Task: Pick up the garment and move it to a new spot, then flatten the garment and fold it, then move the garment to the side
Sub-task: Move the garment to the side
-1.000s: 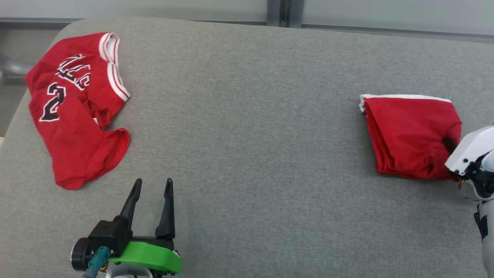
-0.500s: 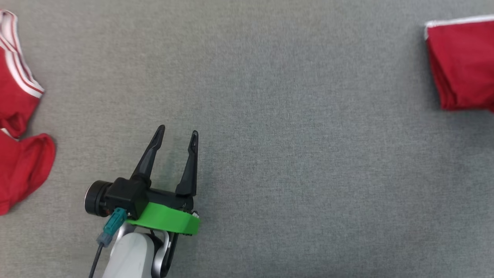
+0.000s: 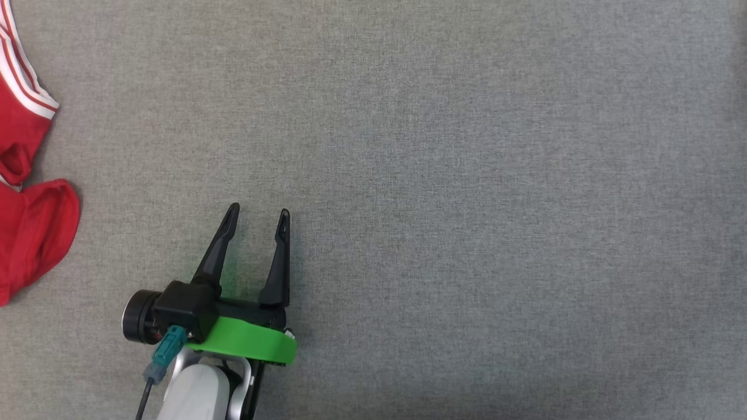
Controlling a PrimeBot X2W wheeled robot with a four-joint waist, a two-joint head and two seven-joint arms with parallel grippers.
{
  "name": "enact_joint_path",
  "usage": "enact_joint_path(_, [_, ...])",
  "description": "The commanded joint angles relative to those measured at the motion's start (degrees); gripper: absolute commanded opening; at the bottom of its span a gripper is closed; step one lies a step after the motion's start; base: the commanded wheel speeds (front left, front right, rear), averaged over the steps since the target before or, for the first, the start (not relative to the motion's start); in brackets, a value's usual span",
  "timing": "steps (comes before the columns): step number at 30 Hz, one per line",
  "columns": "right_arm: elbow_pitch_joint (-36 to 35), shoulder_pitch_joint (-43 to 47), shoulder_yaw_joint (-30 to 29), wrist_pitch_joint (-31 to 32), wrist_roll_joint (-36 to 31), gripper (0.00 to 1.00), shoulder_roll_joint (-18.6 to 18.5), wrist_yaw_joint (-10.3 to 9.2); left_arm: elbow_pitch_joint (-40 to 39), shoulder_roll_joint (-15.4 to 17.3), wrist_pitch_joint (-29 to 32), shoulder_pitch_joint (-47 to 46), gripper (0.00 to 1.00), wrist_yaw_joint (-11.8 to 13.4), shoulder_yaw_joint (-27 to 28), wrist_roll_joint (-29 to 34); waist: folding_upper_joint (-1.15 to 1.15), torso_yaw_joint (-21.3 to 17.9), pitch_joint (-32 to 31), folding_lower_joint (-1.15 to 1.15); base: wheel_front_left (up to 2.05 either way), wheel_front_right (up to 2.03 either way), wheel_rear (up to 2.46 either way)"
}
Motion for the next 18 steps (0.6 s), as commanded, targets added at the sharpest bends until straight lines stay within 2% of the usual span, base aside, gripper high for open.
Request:
enact_joint_path(1, [0.48,-0.46,-0.7,-0.85,-1.16,1.0,-0.27,-0.08,-0.13,0.2,-0.01,0.36,1.0,0.03,0.2,-0.62,0.0,-0.03,-0.76,-0.01,0.0,0.0,0.0])
enact_joint_path(3, [1.34,0.27,-0.01,-1.66,-2.55,1.0,0.22,-0.07,-0.08,0.2,-0.01,0.11,1.0,0.13,-0.07,-1.05,0.0,-0.17,-1.46,-0.01,0.0,0.0,0.0])
enact_joint_path(7, [-0.41,1.81,0.67,-7.5,-5.16,1.0,-1.06,-0.08,-0.36,0.2,-0.01,-0.82,1.0,0.94,-0.56,-2.4,0.0,-0.26,-3.32,-0.01,0.0,0.0,0.0])
enact_joint_path(12, [-5.1,5.09,1.07,-15.84,-4.11,1.0,1.28,-0.08,0.24,0.2,-0.01,0.33,1.0,2.12,-0.07,-4.51,0.0,-0.25,-8.04,-0.01,0.0,0.0,0.0])
enact_joint_path(18, [-12.62,16.17,1.92,-23.17,-0.39,1.0,7.15,-0.08,1.14,0.2,-0.01,5.24,1.0,3.76,1.49,-6.07,0.0,0.56,-17.54,-0.01,0.0,0.0,0.0])
